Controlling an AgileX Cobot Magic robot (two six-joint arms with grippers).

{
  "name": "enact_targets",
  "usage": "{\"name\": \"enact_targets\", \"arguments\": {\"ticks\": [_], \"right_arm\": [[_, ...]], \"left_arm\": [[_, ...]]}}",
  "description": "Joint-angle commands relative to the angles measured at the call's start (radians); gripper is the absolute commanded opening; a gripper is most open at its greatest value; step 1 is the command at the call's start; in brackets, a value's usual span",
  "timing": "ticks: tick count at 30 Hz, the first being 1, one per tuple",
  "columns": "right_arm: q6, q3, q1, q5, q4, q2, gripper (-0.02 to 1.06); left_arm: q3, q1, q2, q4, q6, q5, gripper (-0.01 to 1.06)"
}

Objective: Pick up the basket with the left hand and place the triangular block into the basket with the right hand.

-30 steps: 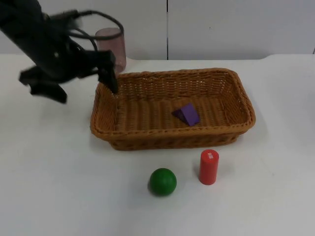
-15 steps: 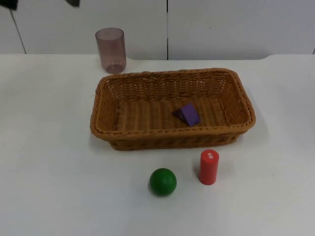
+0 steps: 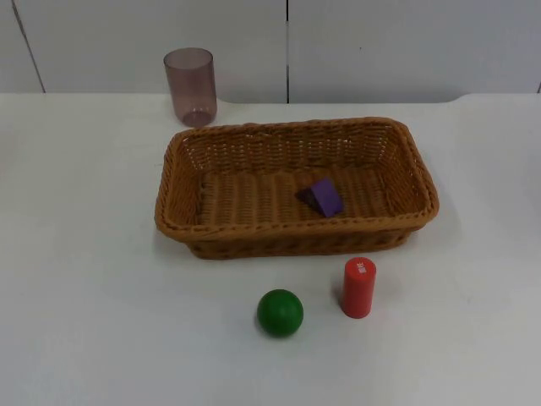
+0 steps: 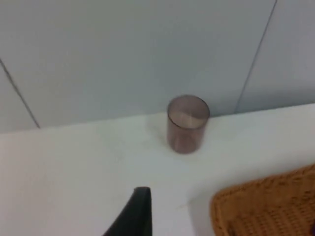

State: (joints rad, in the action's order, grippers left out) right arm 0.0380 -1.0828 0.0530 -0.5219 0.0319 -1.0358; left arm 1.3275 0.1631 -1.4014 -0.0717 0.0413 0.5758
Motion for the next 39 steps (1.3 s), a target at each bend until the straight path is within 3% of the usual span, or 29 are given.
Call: {"name": "enact_targets", "arguments": {"ticks": [1,9,11,16,23,33,36,39], "right_arm": [[-0.003,0.007,-0.006,0.015,-0.004,0.005,1.05],[-0.027,0.007,-0.006,-0.002,-0.001,0.005,1.05],[-0.027,0.007,-0.006,-0.016,0.004,0.008,1.05],[-0.027,0.007,-0.006,-0.070,-0.004,0.092,1.05],[-0.015,0.007,-0.006,-0.104,-0.026,0.355,1.05],[0.036,0.007,-0.006,-0.194,-0.032,0.674,1.05],[0.072,0.007,-0.006,-0.190,-0.032,0.730,1.05],[0.141,0.007,-0.006,-0.202,-0.032,0.807,1.05]], "left_arm": [[0.004,-0.002,0.036,0.040,-0.006,0.001,1.05],[-0.020,-0.002,0.183,0.381,-0.282,-0.011,1.05],[-0.037,-0.002,0.206,0.399,-0.302,-0.011,1.05],[-0.110,-0.002,0.335,0.397,-0.304,-0.006,1.05],[-0.214,-0.002,0.579,0.384,-0.304,0.002,1.05],[-0.217,-0.002,0.971,0.386,-0.301,0.036,1.05],[-0.217,-0.017,1.047,0.407,-0.301,0.054,1.05],[-0.217,-0.090,1.148,0.419,-0.265,0.090,1.05]]}}
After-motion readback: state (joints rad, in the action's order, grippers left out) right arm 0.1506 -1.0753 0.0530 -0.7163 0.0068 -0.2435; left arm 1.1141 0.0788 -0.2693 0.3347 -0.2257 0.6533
